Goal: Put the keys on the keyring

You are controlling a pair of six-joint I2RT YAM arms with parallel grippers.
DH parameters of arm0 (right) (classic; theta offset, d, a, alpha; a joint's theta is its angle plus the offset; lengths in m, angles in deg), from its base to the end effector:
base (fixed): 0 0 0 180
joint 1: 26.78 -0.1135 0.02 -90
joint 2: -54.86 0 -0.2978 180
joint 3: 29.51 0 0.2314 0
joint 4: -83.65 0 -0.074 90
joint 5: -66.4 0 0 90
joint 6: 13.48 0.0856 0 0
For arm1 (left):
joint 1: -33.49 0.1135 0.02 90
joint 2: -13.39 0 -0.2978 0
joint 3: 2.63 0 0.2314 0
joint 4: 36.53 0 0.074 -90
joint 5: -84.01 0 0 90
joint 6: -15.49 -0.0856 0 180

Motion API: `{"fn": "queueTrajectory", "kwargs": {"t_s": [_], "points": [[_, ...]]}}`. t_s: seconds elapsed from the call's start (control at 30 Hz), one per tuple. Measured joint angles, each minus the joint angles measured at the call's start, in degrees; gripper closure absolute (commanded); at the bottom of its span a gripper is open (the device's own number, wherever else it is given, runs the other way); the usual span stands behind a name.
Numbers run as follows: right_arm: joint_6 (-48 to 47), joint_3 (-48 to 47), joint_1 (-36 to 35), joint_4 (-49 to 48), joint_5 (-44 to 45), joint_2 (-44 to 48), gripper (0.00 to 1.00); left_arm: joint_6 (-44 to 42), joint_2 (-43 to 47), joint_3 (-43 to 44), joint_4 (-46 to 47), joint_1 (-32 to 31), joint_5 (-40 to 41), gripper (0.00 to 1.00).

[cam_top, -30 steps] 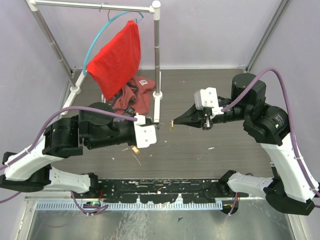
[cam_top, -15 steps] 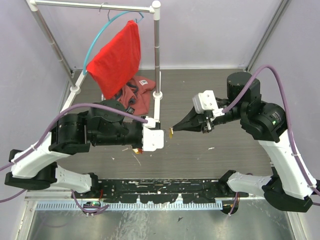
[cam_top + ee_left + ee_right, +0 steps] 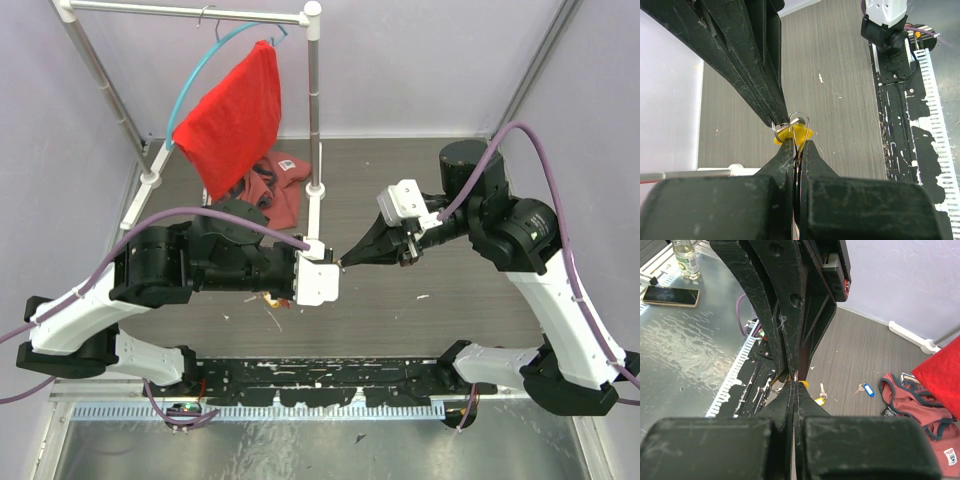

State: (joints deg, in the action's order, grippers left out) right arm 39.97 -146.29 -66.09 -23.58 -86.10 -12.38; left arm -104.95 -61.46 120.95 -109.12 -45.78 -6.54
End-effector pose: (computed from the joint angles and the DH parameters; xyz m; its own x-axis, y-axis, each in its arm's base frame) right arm 0.0751 0.1596 0.5194 0.3046 -0.1060 -0.9466 -0.9234 -0.2766 -0.2662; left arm 0.0440 -0.2367 0.5103 0.4337 0.4326 -0.7904 0.8866 -0.0483 0.4600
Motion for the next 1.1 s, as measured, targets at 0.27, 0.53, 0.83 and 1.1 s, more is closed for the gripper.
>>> {"fn": "queueTrajectory", "kwargs": {"t_s": [0.27, 0.53, 0.83, 1.1], "points": [[-1.60, -0.26, 0.02, 1.25, -0.17, -0.04, 0.99, -0.44, 0.00, 0.00, 0.00, -0.02, 0.07, 1.00], [-2.43, -0.26, 0.04, 1.27, -0.17, -0.02, 0.99, -0.81, 0.02, 0.00, -0.02, -0.02, 0.50, 1.00], [-2.78, -0.70, 0.07, 2.34, -0.20, 0.00, 0.99, -0.94, 0.35, 0.00, -0.28, -0.07, 0.96, 1.00], [-3.67, -0.90, 0.04, 3.67, -1.03, 0.07, 0.99, -1.03, 0.52, 0.00, -0.33, -0.07, 1.75, 1.00]]}}
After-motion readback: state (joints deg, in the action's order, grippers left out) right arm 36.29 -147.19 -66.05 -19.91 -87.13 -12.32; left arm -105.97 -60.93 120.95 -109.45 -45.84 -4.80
